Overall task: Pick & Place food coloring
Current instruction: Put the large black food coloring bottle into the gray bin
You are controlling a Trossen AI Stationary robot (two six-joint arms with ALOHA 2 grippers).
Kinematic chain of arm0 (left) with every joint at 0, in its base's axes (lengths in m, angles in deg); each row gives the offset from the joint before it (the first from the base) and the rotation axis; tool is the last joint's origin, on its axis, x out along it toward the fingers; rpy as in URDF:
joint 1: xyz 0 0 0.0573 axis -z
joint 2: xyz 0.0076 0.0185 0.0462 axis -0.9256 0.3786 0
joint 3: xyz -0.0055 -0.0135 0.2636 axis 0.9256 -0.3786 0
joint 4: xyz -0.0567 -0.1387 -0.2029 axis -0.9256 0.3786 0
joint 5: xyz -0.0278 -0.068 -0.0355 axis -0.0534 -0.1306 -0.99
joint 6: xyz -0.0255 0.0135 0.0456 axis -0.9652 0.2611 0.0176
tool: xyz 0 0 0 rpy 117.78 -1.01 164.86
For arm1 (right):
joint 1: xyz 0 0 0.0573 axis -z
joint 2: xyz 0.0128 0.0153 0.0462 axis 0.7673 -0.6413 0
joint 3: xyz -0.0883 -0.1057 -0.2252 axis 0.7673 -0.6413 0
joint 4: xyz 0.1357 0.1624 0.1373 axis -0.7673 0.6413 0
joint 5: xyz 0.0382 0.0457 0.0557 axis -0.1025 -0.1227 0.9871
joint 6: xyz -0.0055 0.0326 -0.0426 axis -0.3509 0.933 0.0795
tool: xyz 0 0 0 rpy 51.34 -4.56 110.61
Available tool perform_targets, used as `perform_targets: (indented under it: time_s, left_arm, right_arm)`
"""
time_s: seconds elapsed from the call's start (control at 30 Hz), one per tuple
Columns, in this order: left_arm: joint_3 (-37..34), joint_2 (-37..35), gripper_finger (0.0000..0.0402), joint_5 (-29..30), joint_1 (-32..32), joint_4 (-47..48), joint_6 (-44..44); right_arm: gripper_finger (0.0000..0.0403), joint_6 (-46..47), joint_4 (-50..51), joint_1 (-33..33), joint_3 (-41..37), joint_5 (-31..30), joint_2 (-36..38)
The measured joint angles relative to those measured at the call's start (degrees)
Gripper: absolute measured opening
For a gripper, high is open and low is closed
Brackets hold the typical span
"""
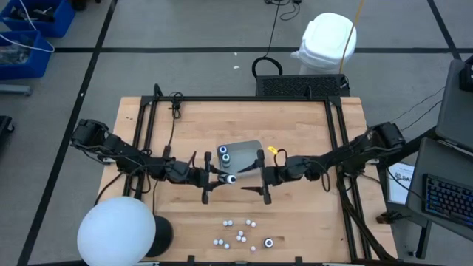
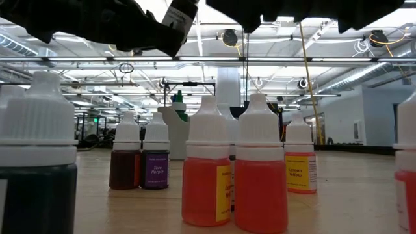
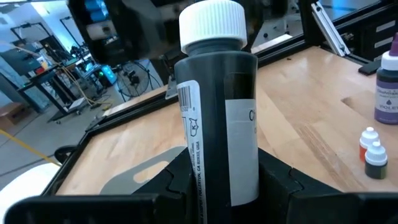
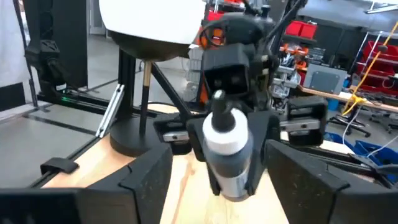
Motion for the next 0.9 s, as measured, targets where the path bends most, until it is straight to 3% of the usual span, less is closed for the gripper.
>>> perform_targets:
  time_s: [0.33,0.9]
  left_arm:
    - [0.0,0.0,0.0112,0.0,0.0,-0.6,-0.2]
    - [0.0,0.0,0.0111,0.7,0.0,0.6,-0.5]
  right_arm:
    - [0.0251,-1.8,-13.4,1.8,0.5,0.1,-7.4]
    - [0.0248,-1.6,-12.7,2.3,5.8,1.6,-12.8]
